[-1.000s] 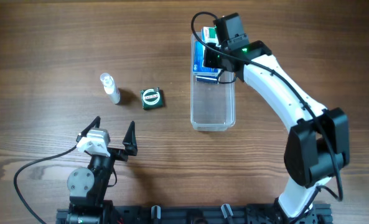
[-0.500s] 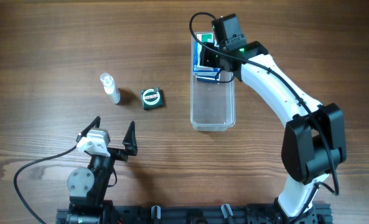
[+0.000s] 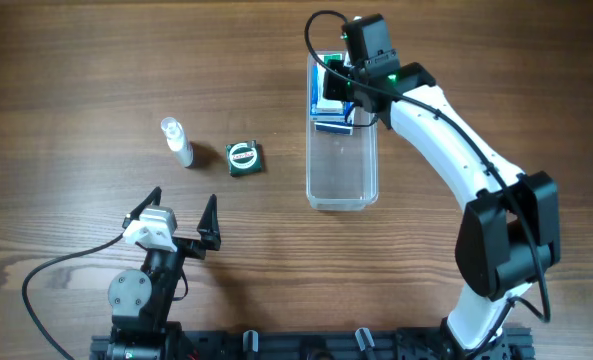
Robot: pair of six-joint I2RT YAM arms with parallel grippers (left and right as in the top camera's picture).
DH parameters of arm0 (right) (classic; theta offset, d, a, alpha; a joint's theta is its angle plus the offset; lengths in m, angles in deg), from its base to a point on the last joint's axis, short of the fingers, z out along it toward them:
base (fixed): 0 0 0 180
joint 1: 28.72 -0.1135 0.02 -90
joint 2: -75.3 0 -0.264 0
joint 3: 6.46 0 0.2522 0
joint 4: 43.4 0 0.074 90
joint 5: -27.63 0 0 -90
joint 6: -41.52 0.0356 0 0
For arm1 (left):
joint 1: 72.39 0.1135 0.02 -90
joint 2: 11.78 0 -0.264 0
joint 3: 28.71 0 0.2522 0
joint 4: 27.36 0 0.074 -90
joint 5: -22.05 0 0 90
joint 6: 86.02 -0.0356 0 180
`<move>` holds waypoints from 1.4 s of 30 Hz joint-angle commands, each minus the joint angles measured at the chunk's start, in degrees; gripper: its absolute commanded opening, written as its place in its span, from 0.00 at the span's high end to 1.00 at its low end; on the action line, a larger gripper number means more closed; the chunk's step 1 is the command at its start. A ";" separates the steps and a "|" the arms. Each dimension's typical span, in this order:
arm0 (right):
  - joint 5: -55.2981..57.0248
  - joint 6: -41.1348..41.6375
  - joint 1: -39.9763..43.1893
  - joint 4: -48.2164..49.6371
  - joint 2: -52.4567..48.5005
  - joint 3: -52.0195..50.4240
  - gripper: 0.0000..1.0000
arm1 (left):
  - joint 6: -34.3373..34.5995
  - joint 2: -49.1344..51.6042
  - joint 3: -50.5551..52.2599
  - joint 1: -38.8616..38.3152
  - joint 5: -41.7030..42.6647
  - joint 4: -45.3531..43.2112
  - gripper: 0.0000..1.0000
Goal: Pack container
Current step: 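Carry Panadol box with right gripper and release into container, then retract right arm away from container to the right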
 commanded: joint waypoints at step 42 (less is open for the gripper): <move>12.15 1.79 27.50 -24.04 9.57 6.69 0.00 | 0.50 -0.15 0.33 0.44 -0.50 0.20 0.00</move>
